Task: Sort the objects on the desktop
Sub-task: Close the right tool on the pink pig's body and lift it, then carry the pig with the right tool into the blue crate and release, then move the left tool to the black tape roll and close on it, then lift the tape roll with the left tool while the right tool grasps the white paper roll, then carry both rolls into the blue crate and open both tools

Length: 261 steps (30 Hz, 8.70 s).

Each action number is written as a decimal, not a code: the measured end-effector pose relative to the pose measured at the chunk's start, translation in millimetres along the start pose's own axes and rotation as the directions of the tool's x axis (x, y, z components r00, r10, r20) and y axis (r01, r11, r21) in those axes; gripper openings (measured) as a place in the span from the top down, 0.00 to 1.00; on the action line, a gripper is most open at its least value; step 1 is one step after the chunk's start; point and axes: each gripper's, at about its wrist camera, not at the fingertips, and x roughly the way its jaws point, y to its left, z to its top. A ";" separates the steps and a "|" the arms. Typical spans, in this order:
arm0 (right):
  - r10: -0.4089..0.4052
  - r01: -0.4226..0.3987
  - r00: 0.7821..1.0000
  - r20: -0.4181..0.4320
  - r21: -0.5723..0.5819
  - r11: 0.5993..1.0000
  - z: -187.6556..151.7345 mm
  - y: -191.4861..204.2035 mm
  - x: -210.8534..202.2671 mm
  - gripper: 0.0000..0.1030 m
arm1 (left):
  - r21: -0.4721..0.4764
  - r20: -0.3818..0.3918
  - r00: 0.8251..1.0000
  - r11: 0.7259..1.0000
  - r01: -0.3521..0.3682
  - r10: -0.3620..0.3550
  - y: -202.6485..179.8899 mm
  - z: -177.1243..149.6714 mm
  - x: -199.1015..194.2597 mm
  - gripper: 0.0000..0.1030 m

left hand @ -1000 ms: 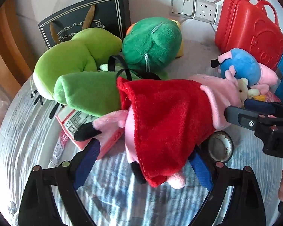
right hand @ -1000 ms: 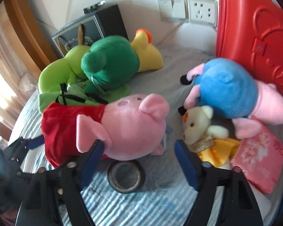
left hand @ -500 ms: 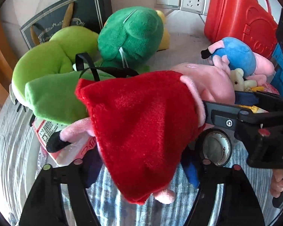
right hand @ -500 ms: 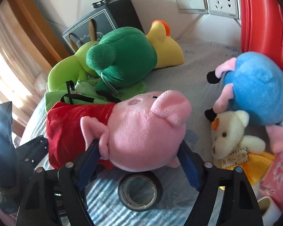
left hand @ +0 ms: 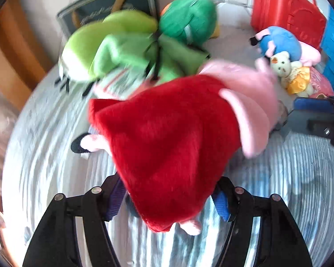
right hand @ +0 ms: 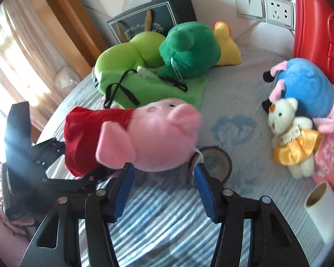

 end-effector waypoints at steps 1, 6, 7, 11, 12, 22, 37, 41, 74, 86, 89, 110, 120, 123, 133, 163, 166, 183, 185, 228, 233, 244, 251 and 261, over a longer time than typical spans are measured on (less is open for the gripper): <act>-0.009 0.009 1.000 -0.003 0.015 1.000 0.9 -1.9 0.1 0.40 | -0.025 -0.003 1.000 1.000 0.004 -0.004 2.5 -0.4 0.9 0.35; -0.007 0.006 1.000 0.025 0.020 1.000 16.0 0.0 -5.3 0.13 | -0.078 0.015 1.000 0.997 0.018 -0.017 13.0 -6.3 -21.6 0.34; -0.005 0.005 1.000 0.030 0.010 1.000 16.7 2.7 -5.9 0.09 | -0.098 0.023 0.999 0.995 0.036 -0.034 15.8 -8.5 -28.3 0.33; 0.010 -0.010 1.000 0.001 -0.013 1.000 18.1 7.9 3.7 0.06 | -0.137 0.063 0.998 0.990 0.039 -0.030 23.6 -12.3 -44.7 0.18; 0.019 -0.019 1.000 -0.009 -0.017 1.000 17.6 9.5 6.9 0.06 | -0.137 0.065 0.998 0.990 0.034 -0.025 23.6 -11.7 -44.4 0.17; 0.036 -0.040 0.996 -0.084 -0.051 0.998 19.8 21.3 44.9 0.01 | -0.096 -0.007 1.000 0.995 0.005 -0.005 12.1 -1.8 5.2 0.15; 0.064 -0.063 0.997 0.030 -0.055 0.997 19.6 36.3 11.0 0.20 | -0.031 0.120 0.993 0.999 0.016 -0.012 4.4 1.3 -40.8 0.32; 0.046 -0.041 0.994 0.099 -0.061 0.997 12.2 49.3 -32.3 0.20 | -0.005 0.182 0.983 1.000 0.023 -0.022 -5.6 1.1 -81.6 0.32; -0.637 0.435 0.615 0.464 0.474 0.766 -205.1 -31.5 -522.9 0.20 | 0.647 0.403 0.688 0.719 0.252 -0.603 -377.8 -52.2 -419.0 0.32; -0.741 0.424 0.558 0.374 0.639 0.642 -283.4 -102.3 -573.4 0.18 | 0.737 0.316 0.726 0.640 0.218 -0.611 -498.7 -87.4 -421.7 0.28; -0.772 0.452 0.532 0.346 0.656 0.605 -287.5 -107.9 -580.1 0.14 | 0.721 0.338 0.727 0.661 0.208 -0.598 -503.4 -89.0 -423.3 0.24; -0.717 0.523 0.499 0.487 0.490 0.697 -219.9 1.8 -518.3 0.00 | 0.393 0.574 0.721 0.903 0.174 -0.389 -303.2 -65.2 -407.4 0.03; -0.539 0.465 0.670 0.510 0.277 0.841 -135.9 67.7 -403.9 0.00 | 0.206 0.507 0.843 0.975 0.085 -0.180 -168.0 -44.6 -332.4 0.03; -0.493 0.427 0.748 0.444 0.247 0.870 -114.4 60.9 -359.1 0.00 | 0.177 0.456 0.879 0.982 0.065 -0.141 -138.4 -38.5 -301.4 0.03; -0.441 0.405 0.884 0.153 0.219 0.888 -78.7 -17.3 -211.5 0.00 | 0.124 0.247 0.964 0.990 0.072 -0.100 -106.5 -5.7 -174.8 0.03; -0.320 0.349 0.934 -0.157 0.221 0.911 -67.5 -151.2 -45.3 0.00 | 0.162 -0.029 0.986 0.973 0.165 -0.162 -144.5 29.1 31.2 0.46; -0.275 0.301 0.951 -0.140 0.221 0.928 -69.6 -139.7 -47.8 0.00 | 0.153 -0.037 0.986 0.974 0.164 -0.161 -142.2 22.7 28.2 0.46; -0.315 0.334 0.939 -0.138 0.144 0.932 -52.0 -115.2 -33.3 0.29 | 0.128 -0.052 0.988 0.980 0.150 -0.144 -145.2 6.4 18.7 0.46; -0.318 0.340 0.936 -0.148 0.157 0.927 -55.0 -118.4 -31.9 0.35 | 0.123 -0.050 0.988 0.981 0.151 -0.146 -146.9 6.4 16.6 0.46; -0.556 0.534 0.656 0.511 0.207 0.820 -137.5 68.0 -405.4 0.55 | 0.283 0.521 0.792 0.940 0.193 -0.319 -216.6 -55.6 -354.3 0.46; -0.645 0.591 0.544 0.537 0.301 0.749 -176.9 39.3 -478.3 0.55 | 0.380 0.548 0.723 0.895 0.234 -0.421 -290.0 -61.5 -404.5 0.46; -0.790 0.629 0.445 0.421 0.481 0.611 -244.3 -56.1 -563.6 0.55 | 0.548 0.436 0.719 0.793 0.264 -0.541 -430.1 -80.9 -434.2 0.46; -0.811 0.632 0.466 0.352 0.509 0.584 -262.8 -99.9 -568.5 0.55 | 0.566 0.389 0.754 0.783 0.259 -0.530 -458.5 -82.9 -427.3 0.46; -0.834 0.665 0.481 0.270 0.508 0.548 -259.3 -131.6 -549.6 0.55 | 0.567 0.388 0.754 0.782 0.259 -0.530 -459.8 -79.9 -427.8 0.46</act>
